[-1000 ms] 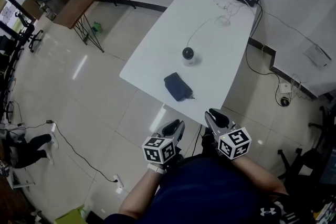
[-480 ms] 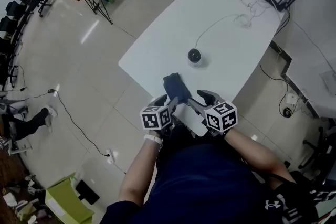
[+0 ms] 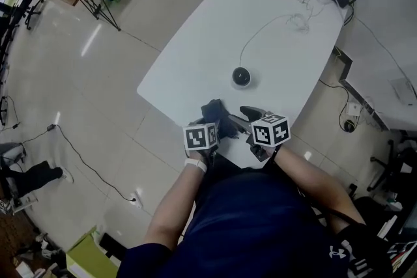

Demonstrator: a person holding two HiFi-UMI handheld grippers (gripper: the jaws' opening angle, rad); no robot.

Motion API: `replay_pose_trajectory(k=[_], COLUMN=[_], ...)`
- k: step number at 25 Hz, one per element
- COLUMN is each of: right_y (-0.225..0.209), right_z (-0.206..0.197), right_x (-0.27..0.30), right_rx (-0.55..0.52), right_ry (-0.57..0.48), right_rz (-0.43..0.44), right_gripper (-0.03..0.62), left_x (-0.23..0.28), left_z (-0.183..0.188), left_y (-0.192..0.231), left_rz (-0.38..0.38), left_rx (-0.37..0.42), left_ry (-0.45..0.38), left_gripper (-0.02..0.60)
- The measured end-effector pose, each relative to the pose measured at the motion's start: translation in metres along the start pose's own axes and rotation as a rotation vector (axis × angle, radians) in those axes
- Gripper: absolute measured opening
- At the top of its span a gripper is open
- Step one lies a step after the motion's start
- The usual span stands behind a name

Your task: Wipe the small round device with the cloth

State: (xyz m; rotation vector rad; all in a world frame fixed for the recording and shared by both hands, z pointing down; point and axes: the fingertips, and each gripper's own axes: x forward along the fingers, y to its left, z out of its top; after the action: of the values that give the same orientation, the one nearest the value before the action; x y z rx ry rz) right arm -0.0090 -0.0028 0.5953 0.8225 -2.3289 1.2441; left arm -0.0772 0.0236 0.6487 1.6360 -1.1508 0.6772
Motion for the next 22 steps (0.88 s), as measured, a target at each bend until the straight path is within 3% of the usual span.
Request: replay_pose_trajectory(k=[2,3,6,10,12,17,19,22], right_y=[-0.007,-0.008,-0.006,0.002,0.002,0.011,0.015,0.019], right_z=[0.001,0.001,-0.001,-0.003,0.004,0.021,0.021,0.026], right_x=[0.005,0.007,0.012,0.013,0.009,-0.004,-0.007,-0.014], right_rx=[0.072,0.097,0.098,0.034,0.027,0.065,0.043,-0.03], right_ry=[-0.007,-0.009,0.009,0.052,0.048,0.024,0.036,0.03], right_rz=[-0.003,0.001,0.046,0.18,0.258,0.464,0.508,0.534], right_gripper=[0.25,0.25,0.259,0.323,0.354,0.387,0.387,0.4], left_x=[0.0,-0.001,-0.005,-0.014,-0.023,-0.046,-0.057,-0.068], left_z=[0.001,0.002,0.013,0.032,0.038,0.049,0.054,0.054], left_y=[-0.001,-0.004,-0.014,-0.033,-0.047,-0.075,-0.088,-0.099], left_rz=[-0.019,-0.041,-0.074,-0.138,-0.21,-0.43,-0.53,-0.605], left_rx=[0.041,0.051,0.123,0.432,0.506,0.405,0.365,0.419], left_ry=[0.002,0.0,-0.058,-0.267,-0.321,-0.319,-0.3,-0.259], left_gripper=[0.154,0.092,0.064,0.061,0.061,0.061,0.061,0.061])
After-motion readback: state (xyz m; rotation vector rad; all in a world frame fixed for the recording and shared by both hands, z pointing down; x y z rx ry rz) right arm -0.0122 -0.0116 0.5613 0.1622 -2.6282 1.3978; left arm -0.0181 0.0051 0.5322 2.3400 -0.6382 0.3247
